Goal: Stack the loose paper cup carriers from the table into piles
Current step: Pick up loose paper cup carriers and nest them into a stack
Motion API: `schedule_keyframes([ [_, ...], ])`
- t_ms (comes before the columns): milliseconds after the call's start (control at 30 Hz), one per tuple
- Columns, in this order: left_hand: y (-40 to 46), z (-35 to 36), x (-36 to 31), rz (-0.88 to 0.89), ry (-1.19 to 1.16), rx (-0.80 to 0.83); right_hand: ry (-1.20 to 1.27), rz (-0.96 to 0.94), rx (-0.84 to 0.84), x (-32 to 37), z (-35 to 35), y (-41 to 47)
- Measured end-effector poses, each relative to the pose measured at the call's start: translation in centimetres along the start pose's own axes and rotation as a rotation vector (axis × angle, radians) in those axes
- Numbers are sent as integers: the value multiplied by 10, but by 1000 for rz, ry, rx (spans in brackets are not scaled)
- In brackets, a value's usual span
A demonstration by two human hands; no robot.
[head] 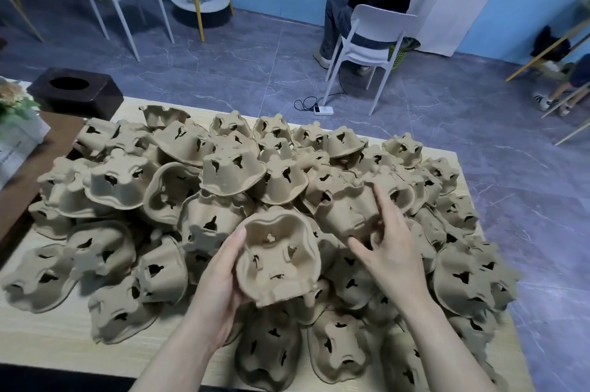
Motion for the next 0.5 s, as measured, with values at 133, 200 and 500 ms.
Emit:
schedule_keyframes([
  [133, 2, 2, -5, -5, 15, -16, 245, 79, -10, 19, -7, -11],
  [200, 4, 1, -9, 3, 2, -26, 266, 65, -7, 28, -10, -16],
  [500, 3, -12, -20, 27, 56, 6, 455, 61, -17, 42, -9, -27],
])
Point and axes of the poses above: each hand's wrist, its own y-axis towards the middle knuckle, its own z-axis out of the palm, x = y × z, the point moved 1 cm from there along y, towards the middle knuckle, and after that the axes turned 6 degrees about y, right-handed, at the moved point
